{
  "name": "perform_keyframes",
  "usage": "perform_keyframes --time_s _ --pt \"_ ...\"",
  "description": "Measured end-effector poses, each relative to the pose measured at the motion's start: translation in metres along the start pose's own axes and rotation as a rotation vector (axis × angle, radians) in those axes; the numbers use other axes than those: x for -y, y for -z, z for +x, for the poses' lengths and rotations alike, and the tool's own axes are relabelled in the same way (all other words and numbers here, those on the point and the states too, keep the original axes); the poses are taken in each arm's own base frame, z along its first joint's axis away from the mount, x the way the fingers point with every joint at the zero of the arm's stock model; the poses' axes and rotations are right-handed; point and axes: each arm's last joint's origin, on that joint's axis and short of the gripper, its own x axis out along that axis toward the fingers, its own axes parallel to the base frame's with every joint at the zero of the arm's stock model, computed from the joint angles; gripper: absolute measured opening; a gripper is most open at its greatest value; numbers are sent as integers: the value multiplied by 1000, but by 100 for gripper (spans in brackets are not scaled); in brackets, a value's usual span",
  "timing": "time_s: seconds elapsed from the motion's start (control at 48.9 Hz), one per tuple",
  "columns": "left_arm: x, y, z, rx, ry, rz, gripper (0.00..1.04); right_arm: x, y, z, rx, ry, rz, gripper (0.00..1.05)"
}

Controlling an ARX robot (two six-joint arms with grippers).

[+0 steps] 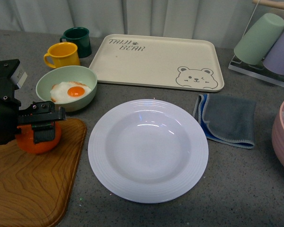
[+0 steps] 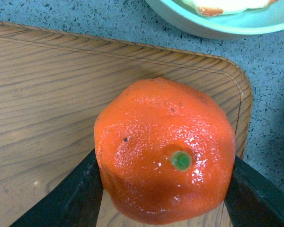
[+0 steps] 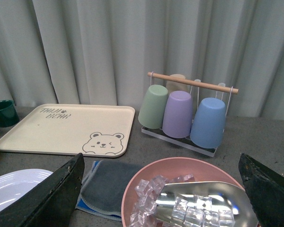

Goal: Place orange and plate with both arms

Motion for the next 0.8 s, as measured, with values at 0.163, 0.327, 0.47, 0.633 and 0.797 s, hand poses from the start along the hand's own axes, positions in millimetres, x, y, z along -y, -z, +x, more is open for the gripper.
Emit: perform_keyframes --time_s 0.163,0.327,0.47,0.633,0.797 --pt "13 -7 -18 48 38 8 56 0 0 0 0 0 0 95" --pt "62 -9 -39 100 156 86 56 0 0 0 0 0 0 95" --pt "101 2 -40 85 228 170 56 0 0 0 0 0 0 95" --pt "130 13 -32 61 252 226 55 0 0 0 0 0 0 95" --pt "151 21 -18 51 239 282 55 0 0 0 0 0 0 95"
